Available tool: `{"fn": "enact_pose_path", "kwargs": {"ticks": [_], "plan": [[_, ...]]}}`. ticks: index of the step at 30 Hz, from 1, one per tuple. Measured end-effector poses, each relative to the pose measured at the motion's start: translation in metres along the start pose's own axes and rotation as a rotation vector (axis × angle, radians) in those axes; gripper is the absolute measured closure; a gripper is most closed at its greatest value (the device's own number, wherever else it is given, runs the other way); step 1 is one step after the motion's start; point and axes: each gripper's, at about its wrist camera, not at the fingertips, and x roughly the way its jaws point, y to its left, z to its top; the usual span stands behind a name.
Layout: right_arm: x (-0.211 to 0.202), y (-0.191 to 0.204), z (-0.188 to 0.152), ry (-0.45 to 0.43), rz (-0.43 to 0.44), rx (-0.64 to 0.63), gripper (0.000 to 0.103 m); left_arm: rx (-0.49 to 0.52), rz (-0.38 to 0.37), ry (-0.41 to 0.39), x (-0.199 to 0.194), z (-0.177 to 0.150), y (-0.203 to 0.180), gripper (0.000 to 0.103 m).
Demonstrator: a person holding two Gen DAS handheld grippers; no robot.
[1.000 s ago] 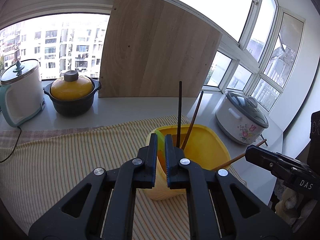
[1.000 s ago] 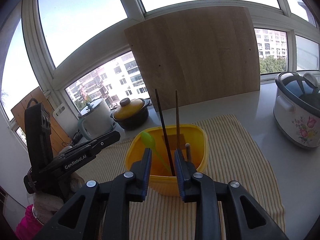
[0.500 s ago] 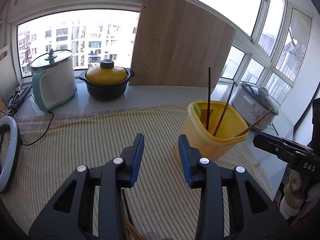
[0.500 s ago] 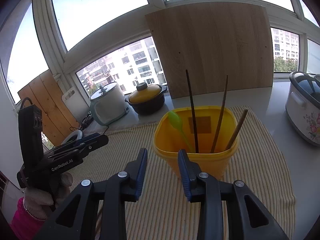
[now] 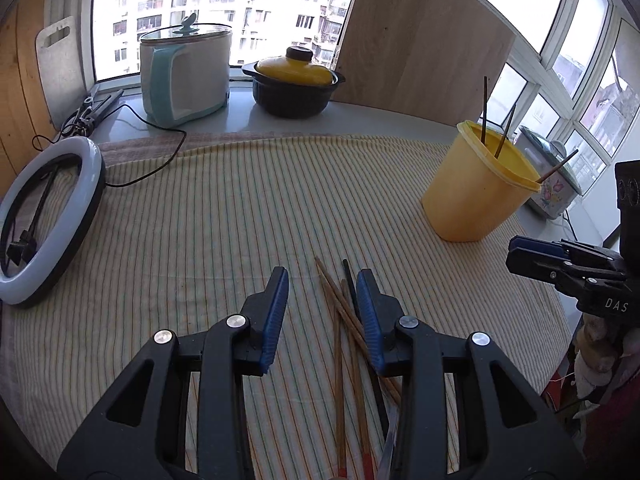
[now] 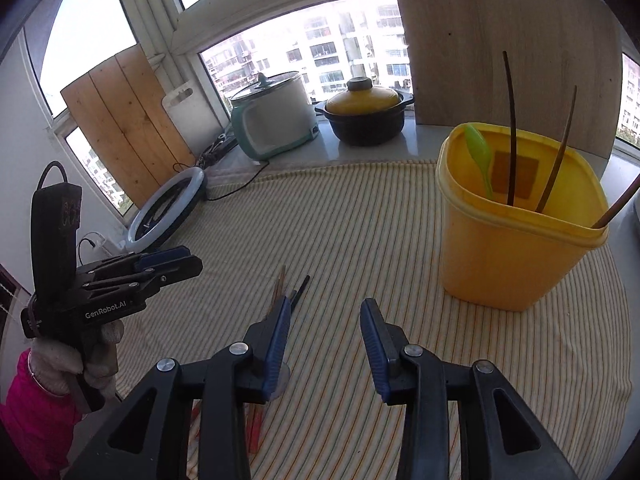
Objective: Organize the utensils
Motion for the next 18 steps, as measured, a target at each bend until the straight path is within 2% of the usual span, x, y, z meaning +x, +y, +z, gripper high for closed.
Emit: {"fn": "enact_pose_path", "kwargs": {"ticks": [8, 14, 18], "plan": [[0.048, 0.018, -0.012, 0.150, 0.077, -0.017, 0.066, 0.010, -0.006, 0.098, 0.008, -0.044, 0.002, 0.068], [0.074, 0.021, -0.019, 0.252, 0.152, 0.009, 0.075, 0.021, -0.026, 0.136, 0.015, -0.056, -0.004, 0.068], [0.087, 0.024, -0.020, 0.289, 0.201, 0.042, 0.078, 0.027, -0.036, 0.164, 0.021, -0.061, -0.005, 0.068]]}}
